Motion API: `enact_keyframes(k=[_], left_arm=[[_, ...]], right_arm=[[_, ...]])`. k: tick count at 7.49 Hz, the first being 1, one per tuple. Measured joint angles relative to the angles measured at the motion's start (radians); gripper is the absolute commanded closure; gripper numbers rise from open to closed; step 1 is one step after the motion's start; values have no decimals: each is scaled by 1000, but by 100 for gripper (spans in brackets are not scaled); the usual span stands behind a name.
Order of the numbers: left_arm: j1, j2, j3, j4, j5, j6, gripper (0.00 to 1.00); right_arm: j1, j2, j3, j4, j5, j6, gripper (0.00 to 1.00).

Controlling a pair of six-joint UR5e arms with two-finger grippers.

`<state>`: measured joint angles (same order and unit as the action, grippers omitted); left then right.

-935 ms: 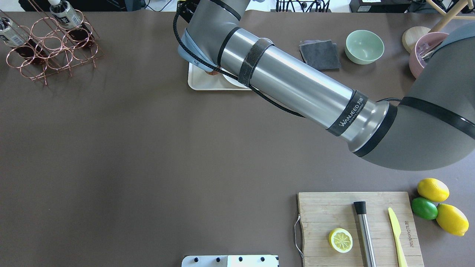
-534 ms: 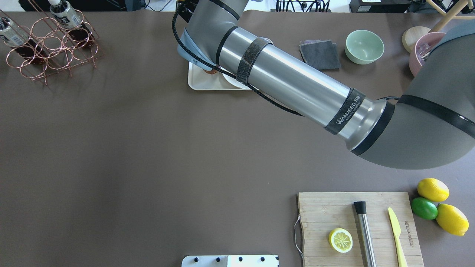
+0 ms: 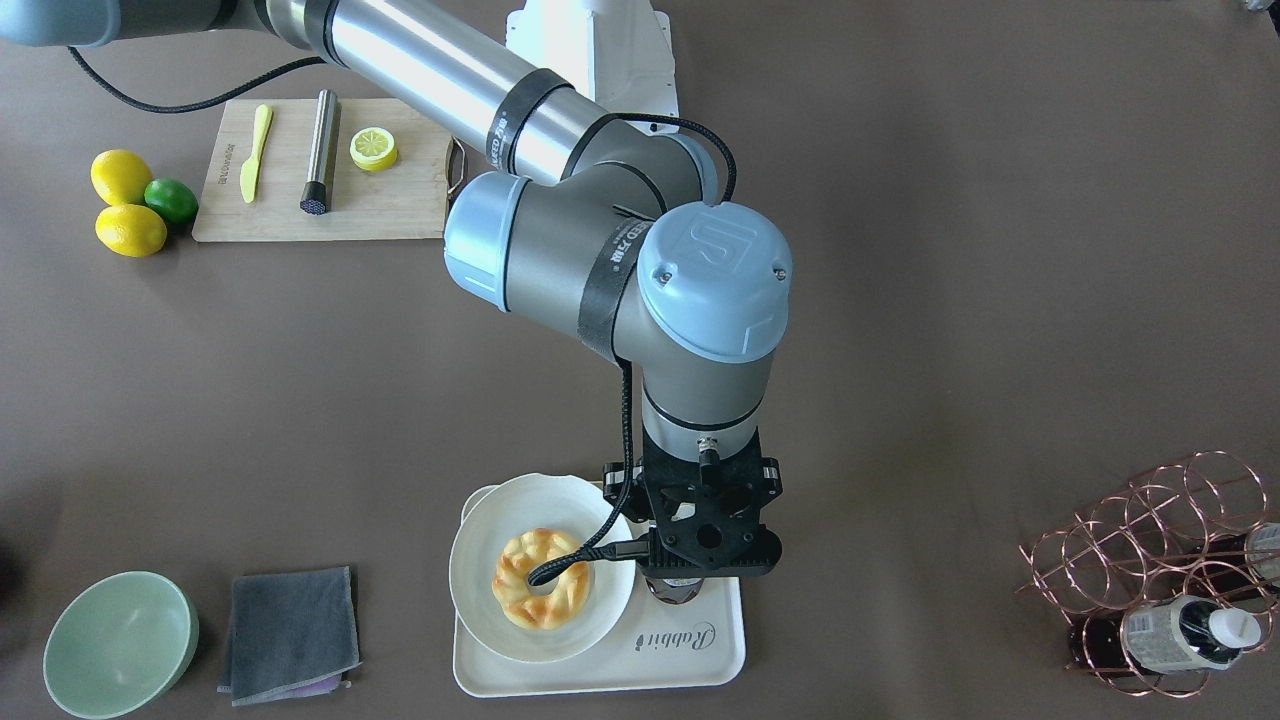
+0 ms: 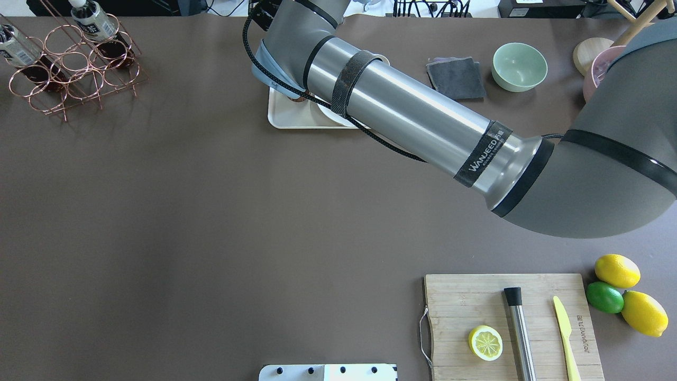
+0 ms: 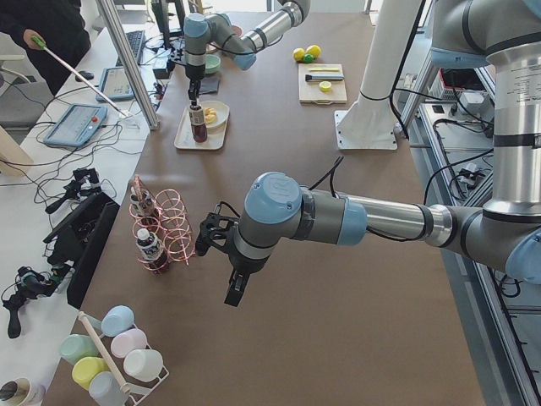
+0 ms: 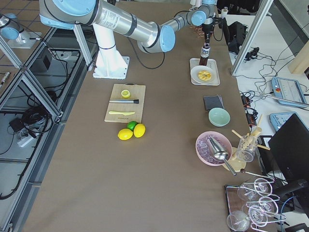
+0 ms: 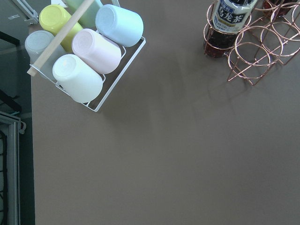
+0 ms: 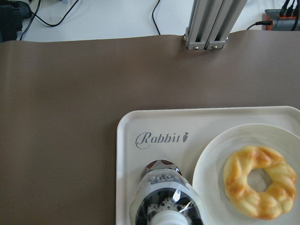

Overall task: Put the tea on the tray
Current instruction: 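Lower the tea bottle onto the tray beside the plate with the right gripper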

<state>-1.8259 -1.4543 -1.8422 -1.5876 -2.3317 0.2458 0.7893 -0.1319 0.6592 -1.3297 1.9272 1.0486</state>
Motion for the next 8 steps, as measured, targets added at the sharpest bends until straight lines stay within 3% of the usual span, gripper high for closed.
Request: enact_keyframes(k=[1, 6, 8], left_arm=[[0, -1, 1, 1, 0, 0, 3], [0, -28, 27, 3, -1, 0, 3], [-10, -27, 22, 5, -2, 1, 3]], right_arm=[[0, 3, -8, 6, -3, -1, 1], [-3, 5, -9, 14, -27, -2, 0], [6, 14, 47, -35, -9, -1, 0]])
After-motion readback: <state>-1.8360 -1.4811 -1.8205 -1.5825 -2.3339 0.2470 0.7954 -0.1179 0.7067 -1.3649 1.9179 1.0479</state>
